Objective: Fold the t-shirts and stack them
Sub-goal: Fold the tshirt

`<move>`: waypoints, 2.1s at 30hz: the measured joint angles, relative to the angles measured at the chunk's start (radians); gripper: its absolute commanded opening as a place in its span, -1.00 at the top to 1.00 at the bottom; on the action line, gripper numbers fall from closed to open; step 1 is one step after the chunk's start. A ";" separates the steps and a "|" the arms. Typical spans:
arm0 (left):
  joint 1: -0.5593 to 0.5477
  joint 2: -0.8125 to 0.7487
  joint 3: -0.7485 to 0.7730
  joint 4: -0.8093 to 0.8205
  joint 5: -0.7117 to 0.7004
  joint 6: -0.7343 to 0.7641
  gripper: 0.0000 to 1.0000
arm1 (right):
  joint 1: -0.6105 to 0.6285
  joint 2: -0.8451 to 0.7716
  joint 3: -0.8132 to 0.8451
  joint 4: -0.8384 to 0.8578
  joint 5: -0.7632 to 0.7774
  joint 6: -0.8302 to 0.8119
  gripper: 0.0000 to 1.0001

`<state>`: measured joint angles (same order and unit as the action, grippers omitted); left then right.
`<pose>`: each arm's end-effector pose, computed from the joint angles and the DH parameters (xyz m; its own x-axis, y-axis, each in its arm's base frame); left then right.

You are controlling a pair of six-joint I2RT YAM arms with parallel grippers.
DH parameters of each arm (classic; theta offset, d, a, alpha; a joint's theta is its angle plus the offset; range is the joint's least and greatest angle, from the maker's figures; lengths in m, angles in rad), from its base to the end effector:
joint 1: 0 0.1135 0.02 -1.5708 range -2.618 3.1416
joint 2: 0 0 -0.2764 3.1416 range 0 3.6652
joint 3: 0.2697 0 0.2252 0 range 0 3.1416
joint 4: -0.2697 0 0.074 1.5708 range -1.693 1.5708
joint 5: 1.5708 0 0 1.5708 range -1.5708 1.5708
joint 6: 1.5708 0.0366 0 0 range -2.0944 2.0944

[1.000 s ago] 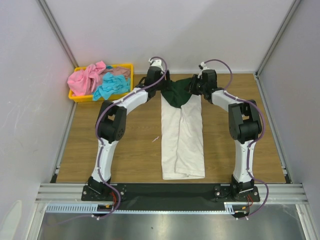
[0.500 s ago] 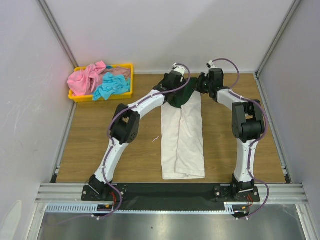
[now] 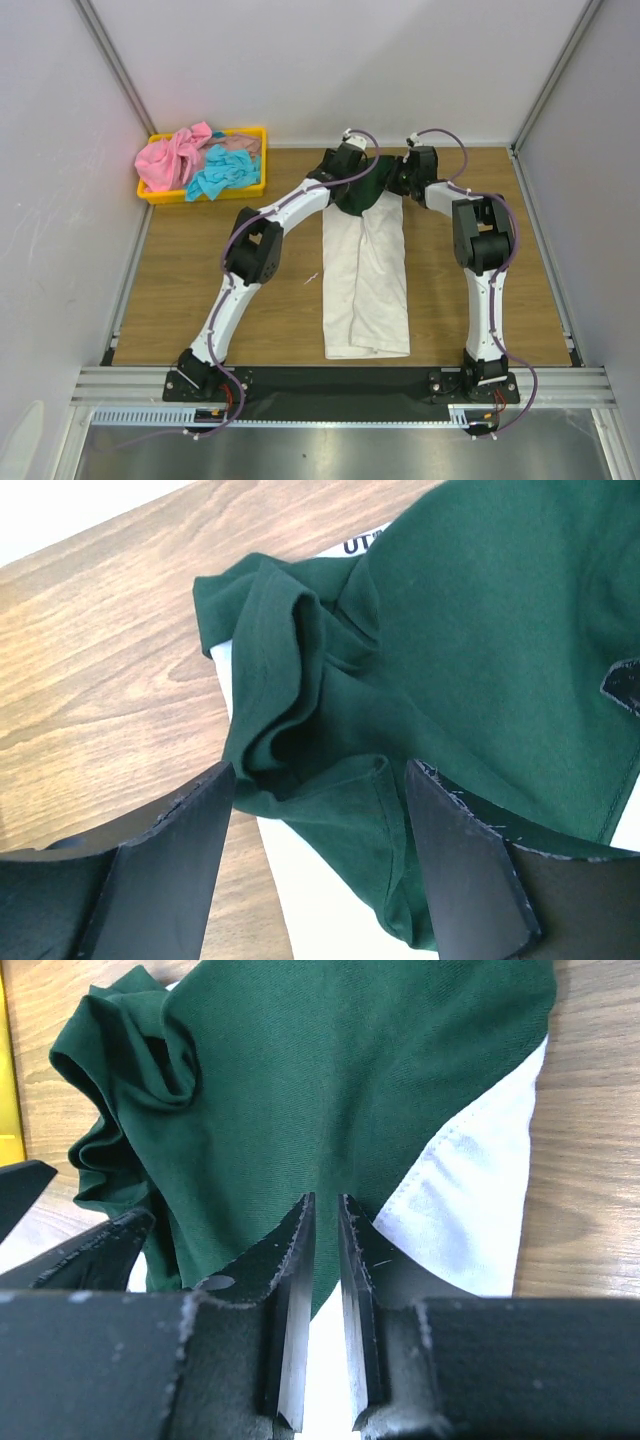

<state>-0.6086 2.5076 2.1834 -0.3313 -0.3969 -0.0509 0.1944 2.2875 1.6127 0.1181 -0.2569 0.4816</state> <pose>0.4618 -0.3045 0.1993 -0.5135 0.3006 -0.8037 0.2501 0.9484 0.1950 0.4902 0.1060 0.1753 -0.6440 0.3298 -0.6903 -0.1130 0.8514 0.5122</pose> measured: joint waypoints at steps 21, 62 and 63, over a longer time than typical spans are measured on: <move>0.003 0.079 0.116 -0.174 -0.018 0.014 -0.19 | 0.000 0.003 0.011 0.012 -0.003 0.024 0.61; 0.112 -0.186 -0.191 0.213 0.205 -0.255 -0.40 | -0.002 0.014 0.052 -0.038 0.011 0.049 0.62; 0.112 -0.183 -0.191 0.220 0.225 -0.259 -0.34 | -0.002 0.014 0.053 -0.039 0.011 0.049 0.62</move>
<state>-0.4969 2.3249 1.9926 -0.1116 -0.1719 -0.3103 0.1925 2.3013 1.6657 0.0788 -0.2459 0.5304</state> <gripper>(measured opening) 0.712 0.189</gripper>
